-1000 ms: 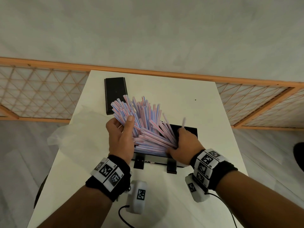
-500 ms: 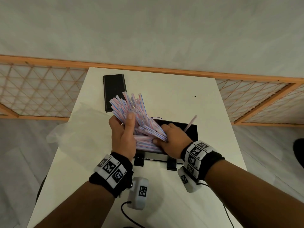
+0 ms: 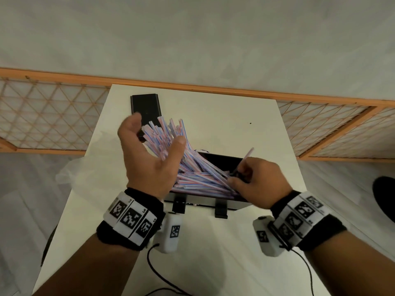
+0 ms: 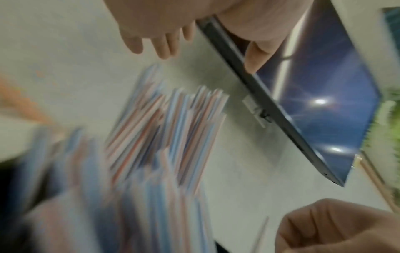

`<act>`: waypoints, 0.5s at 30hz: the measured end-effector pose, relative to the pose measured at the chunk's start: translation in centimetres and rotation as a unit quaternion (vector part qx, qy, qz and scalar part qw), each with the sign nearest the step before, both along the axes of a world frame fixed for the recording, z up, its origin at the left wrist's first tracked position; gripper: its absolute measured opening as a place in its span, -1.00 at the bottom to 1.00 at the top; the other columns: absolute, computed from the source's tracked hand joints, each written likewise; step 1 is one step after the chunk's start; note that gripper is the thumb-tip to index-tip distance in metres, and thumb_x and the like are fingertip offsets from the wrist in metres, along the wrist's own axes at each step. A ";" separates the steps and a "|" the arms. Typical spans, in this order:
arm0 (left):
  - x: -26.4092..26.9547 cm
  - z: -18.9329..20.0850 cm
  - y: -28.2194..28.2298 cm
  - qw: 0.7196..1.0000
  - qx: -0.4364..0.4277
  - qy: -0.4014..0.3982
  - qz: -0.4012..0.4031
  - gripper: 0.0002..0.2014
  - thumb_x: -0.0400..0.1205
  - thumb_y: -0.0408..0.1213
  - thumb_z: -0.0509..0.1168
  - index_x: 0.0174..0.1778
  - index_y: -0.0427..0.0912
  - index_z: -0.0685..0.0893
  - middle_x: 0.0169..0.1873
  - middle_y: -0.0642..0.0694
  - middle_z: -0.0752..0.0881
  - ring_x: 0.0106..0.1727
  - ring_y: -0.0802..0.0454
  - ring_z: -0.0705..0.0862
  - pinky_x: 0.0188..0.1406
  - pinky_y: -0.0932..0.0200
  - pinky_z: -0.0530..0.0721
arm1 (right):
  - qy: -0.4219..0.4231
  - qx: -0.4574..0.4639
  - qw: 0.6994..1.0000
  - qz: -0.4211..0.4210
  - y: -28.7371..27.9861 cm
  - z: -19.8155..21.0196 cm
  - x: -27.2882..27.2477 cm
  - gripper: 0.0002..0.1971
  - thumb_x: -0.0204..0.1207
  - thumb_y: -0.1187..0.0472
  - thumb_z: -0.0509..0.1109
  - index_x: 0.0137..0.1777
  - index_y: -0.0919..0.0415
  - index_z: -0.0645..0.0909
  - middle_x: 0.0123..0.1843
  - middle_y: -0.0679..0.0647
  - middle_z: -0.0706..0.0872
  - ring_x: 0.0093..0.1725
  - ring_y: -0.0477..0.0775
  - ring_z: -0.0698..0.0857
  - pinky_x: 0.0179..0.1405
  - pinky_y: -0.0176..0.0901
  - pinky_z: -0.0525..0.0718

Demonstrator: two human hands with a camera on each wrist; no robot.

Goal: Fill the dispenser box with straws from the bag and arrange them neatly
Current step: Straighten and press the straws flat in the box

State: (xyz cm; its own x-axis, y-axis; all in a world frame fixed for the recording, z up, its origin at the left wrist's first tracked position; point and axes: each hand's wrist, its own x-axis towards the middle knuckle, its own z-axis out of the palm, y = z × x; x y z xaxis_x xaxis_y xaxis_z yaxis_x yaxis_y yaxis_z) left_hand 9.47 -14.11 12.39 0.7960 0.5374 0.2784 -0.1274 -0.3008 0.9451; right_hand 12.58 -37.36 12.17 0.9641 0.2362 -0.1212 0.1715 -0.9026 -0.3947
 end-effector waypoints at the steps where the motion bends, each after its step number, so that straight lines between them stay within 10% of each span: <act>1: 0.0 0.9 -0.1 0.999 0.036 -0.026 -0.002 -0.18 0.46 -0.14 0.53 0.54 -0.41 0.33 0.46 -0.18 0.46 0.49 0.09 0.46 0.46 0.48 0.32 | 0.010 -0.014 0.999 -0.028 -0.6 0.2 0.5 -0.68 0.41 -0.10 0.54 -0.19 0.14 0.61 -0.26 -0.02 0.69 -0.22 0.09 0.64 -0.26 -0.15 0.45; 9: 0.6 3.2 -1.3 0.983 0.160 -0.087 -0.030 -0.62 0.50 -0.28 0.45 0.20 -0.33 0.63 0.14 -0.02 0.64 0.18 0.05 0.63 0.23 0.44 0.48 | 0.063 0.020 0.991 -0.116 -2.4 -0.2 4.4 -0.56 0.50 -0.18 0.47 0.31 -0.02 0.62 -0.23 -0.11 0.70 -0.13 -0.02 0.65 -0.27 -0.24 0.46; 15: 0.6 2.3 -0.7 0.984 0.168 -0.062 -0.008 -0.74 0.51 -0.31 0.44 0.08 -0.31 0.68 0.01 -0.07 0.70 -0.01 0.30 0.58 0.08 0.54 0.47 | 0.012 0.045 0.999 -0.025 -1.6 0.8 4.8 -0.83 0.63 0.06 0.40 -0.07 0.10 0.78 -0.19 0.02 0.78 -0.14 0.07 0.68 -0.26 -0.25 0.44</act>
State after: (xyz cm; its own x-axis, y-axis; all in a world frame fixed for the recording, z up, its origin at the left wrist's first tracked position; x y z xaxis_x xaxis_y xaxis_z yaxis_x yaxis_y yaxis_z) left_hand 10.04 -14.80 14.68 0.7527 0.3854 0.5337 -0.2426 -0.5913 0.7691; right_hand 17.36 -38.97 13.00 0.9720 0.1992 -0.1244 0.1171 -0.8703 -0.4784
